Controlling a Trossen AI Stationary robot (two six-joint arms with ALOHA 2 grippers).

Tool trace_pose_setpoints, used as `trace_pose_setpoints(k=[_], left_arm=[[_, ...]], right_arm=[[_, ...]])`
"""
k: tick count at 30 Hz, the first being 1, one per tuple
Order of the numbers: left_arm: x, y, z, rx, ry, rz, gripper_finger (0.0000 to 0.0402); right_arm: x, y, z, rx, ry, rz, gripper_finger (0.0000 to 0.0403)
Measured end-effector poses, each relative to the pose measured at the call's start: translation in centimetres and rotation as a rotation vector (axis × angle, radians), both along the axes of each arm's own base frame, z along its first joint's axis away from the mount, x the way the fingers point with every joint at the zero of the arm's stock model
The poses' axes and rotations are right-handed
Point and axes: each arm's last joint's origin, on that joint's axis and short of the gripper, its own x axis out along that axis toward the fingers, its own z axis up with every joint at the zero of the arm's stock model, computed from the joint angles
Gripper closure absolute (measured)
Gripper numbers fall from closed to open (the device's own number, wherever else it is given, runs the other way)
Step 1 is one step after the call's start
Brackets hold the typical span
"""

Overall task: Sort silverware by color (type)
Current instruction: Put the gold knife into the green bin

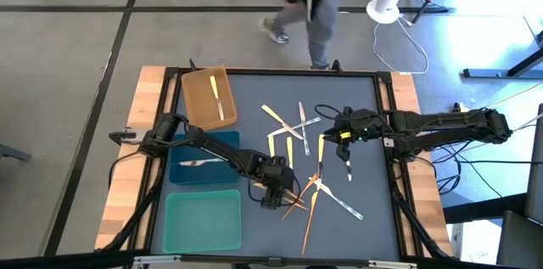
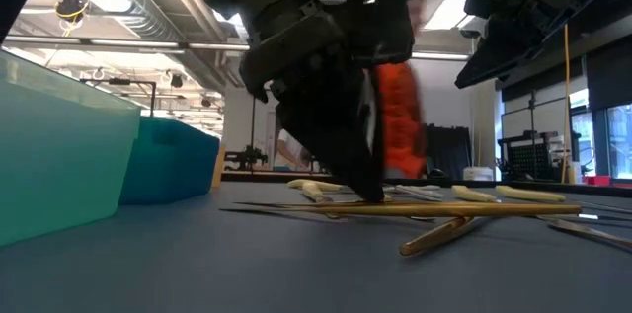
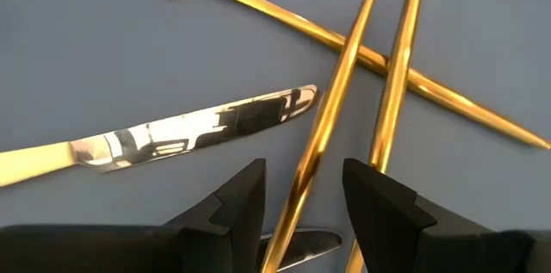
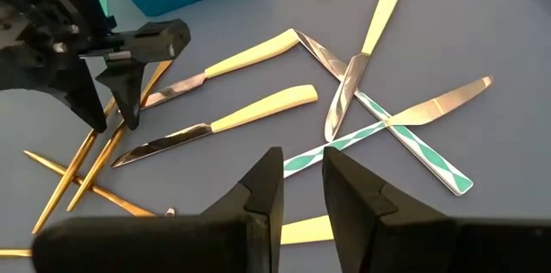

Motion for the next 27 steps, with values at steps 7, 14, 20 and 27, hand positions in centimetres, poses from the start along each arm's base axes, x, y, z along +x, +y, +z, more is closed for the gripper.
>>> trace_pose_setpoints(k=[7,14,20,27], left_arm=[[0.02,-0.01,-0.57,0.004,0.015,-0.007,0.0251],[0.11,0.4,-0.57,0.013,0.014,0.008,0.0256],[0.13,0.49,-0.57,0.014,0.014,0.01,0.0292],[0.13,0.49,-0.57,0.014,0.014,0.01,0.0334]], right_arm=[[0.0,0.0,-0.01,0.0,0.0,0.0,0.0331],[0.0,0.0,-0.01,0.0,0.0,0.0,0.0331],[0.0,0.01,-0.01,0.0,0.0,0.0,0.0331],[0.01,0.0,0.0,0.0,0.0,0.0,0.0331]])
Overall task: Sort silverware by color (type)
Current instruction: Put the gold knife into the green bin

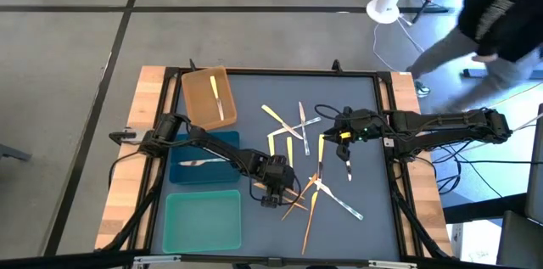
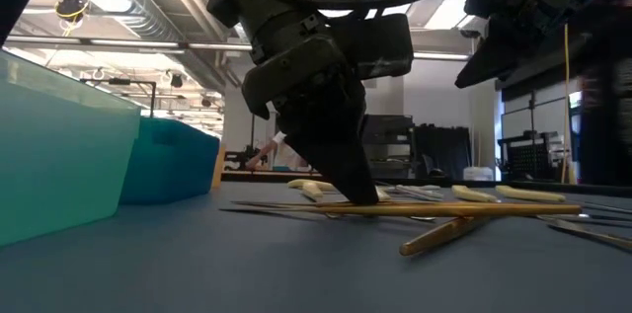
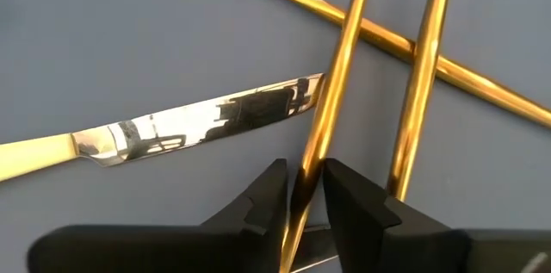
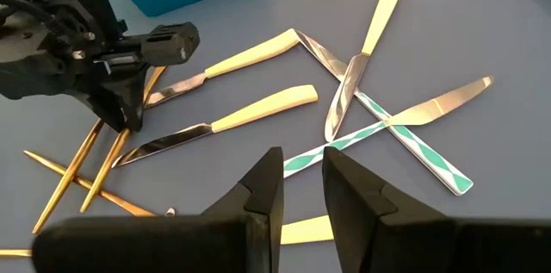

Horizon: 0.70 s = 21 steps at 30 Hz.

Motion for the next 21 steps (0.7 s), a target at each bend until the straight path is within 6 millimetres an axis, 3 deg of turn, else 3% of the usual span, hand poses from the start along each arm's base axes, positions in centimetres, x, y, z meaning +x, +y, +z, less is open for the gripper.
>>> trace_pose_setpoints(k=[10,21], left_arm=[[0.01,0.01,0.0,0.03,-0.007,-0.043,0.0378],[0.04,0.01,0.04,0.058,-0.017,-0.085,0.0383]], right_arm=[[0.0,0.0,0.0,0.0,0.0,0.0,0.0331],[0.0,0.0,0.0,0.0,0.0,0.0,0.0331]])
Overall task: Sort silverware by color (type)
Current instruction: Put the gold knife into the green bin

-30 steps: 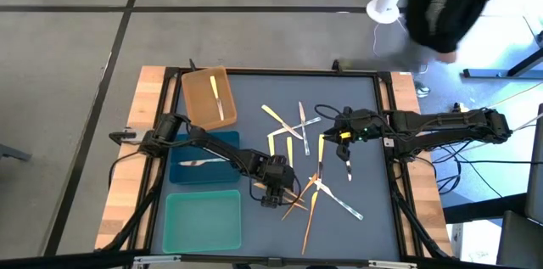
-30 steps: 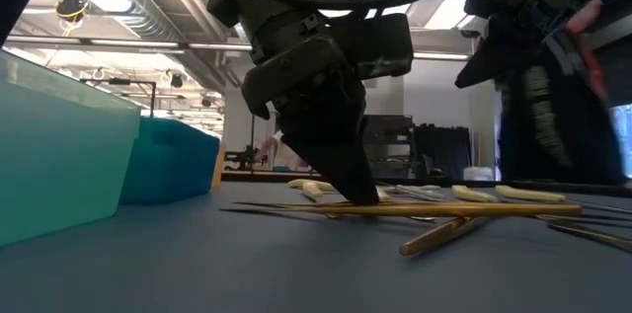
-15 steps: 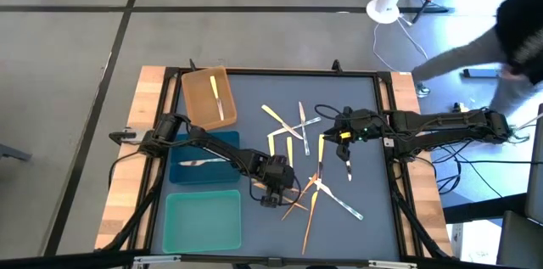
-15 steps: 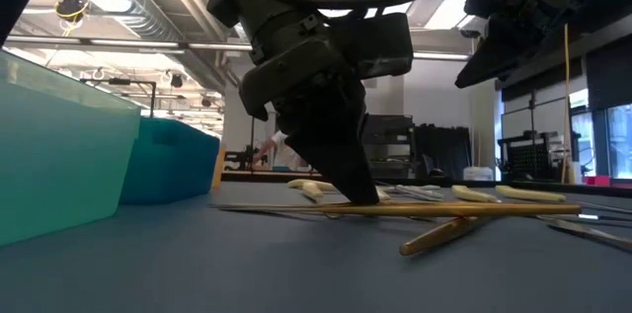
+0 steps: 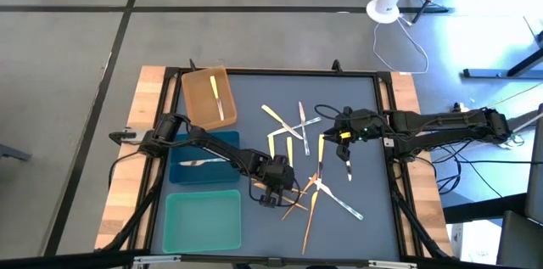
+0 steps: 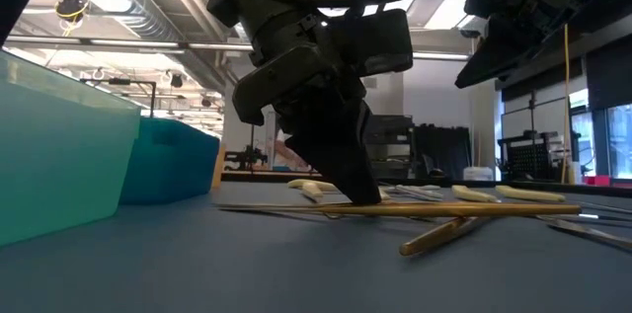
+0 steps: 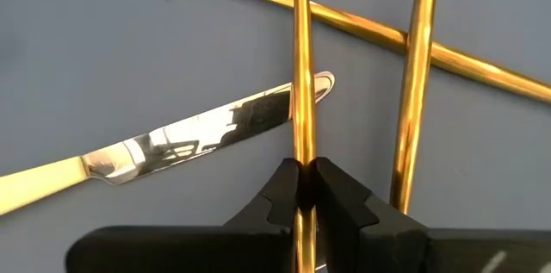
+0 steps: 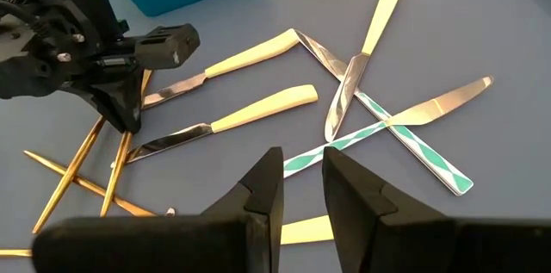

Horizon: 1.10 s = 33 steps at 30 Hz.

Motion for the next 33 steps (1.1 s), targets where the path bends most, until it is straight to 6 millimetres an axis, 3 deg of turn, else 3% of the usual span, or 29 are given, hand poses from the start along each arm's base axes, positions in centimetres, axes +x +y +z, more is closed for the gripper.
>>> trace_pose_setpoints(k=[16,23,33], left_arm=[[0.2,-0.1,0.3,-0.008,-0.016,0.008,0.0383],[1.5,0.0,2.5,-0.022,-0.078,0.013,0.0384],[2.8,1.6,6.1,-0.01,-0.044,0.047,0.0384]], right_arm=[[0.0,0.0,0.0,0.0,0.0,0.0,0.0331],[0.0,0.0,0.0,0.0,0.0,0.0,0.0331],[0.0,0.0,0.0,-0.003,0.0,0.002,0.0331]])
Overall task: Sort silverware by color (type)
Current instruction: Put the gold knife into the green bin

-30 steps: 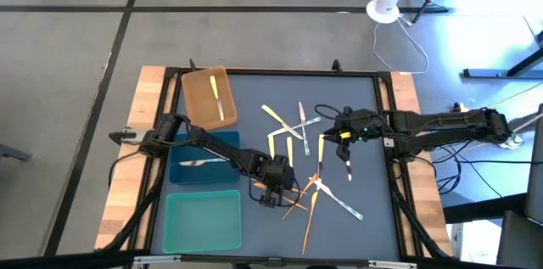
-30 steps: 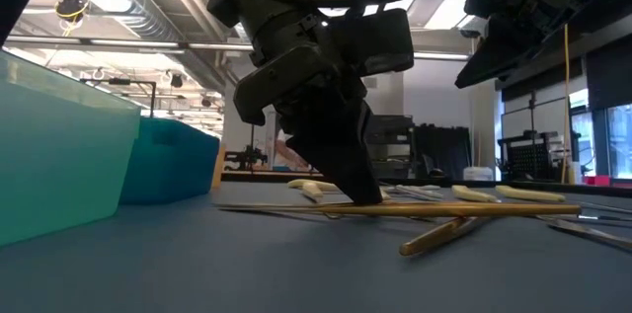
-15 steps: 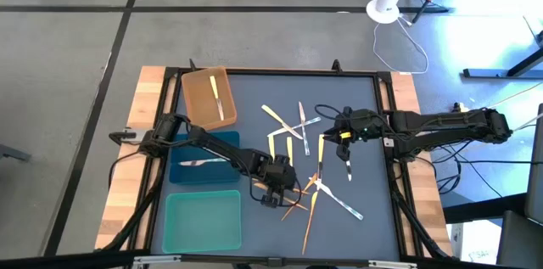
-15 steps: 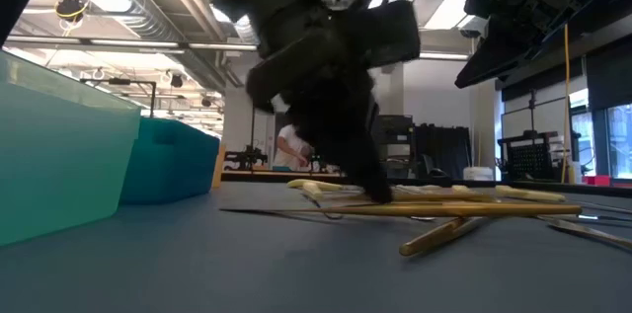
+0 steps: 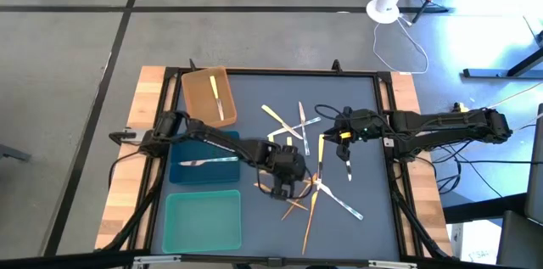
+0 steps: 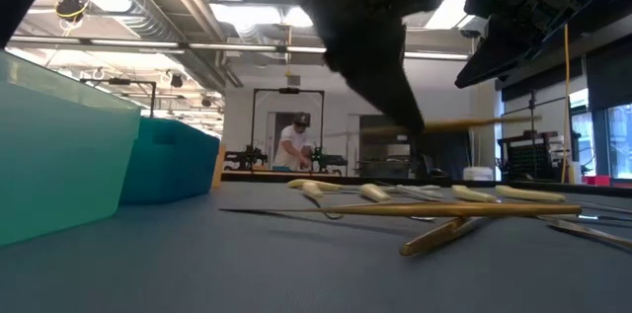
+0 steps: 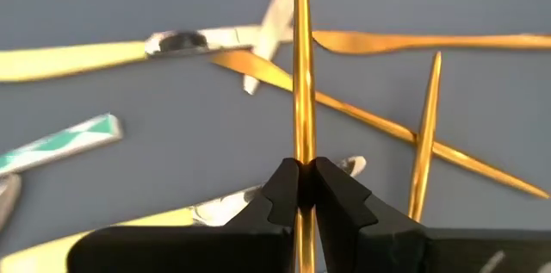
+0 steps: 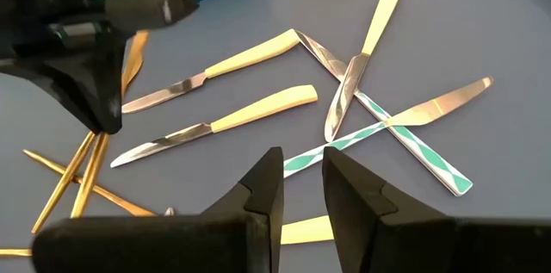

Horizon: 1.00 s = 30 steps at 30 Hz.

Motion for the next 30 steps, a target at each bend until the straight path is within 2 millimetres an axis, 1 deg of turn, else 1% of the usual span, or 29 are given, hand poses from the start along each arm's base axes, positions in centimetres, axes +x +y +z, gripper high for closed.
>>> trace_pose_setpoints(k=[8,12,17,21,24,27,30], left_arm=[[0.6,0.1,3.1,-0.007,-0.006,0.001,0.0384],[0.5,-0.5,4.3,-0.028,0.007,0.021,0.0384],[0.1,-2.1,5.7,-0.073,0.035,0.058,0.0384],[-0.6,-3.4,6.6,-0.1,0.076,0.122,0.0384],[-1.5,-4.3,7.3,-0.124,0.113,0.189,0.0384],[-2.6,-5.3,8.8,-0.144,0.097,0.237,0.0384],[-4.1,-6.3,10.5,-0.127,0.078,0.282,0.0384]], right_arm=[[0.0,0.0,0.0,-0.002,0.0,0.001,0.0331],[0.0,0.0,0.0,-0.002,0.0,0.001,0.0331],[0.0,0.0,0.0,-0.002,0.0,0.002,0.0331],[0.0,0.0,0.0,-0.002,0.0,0.002,0.0331],[0.0,0.0,0.0,-0.002,0.0,0.002,0.0331],[0.0,0.0,0.0,-0.002,0.0,0.002,0.0331],[0.0,0.0,0.0,-0.003,0.0,0.002,0.0331]])
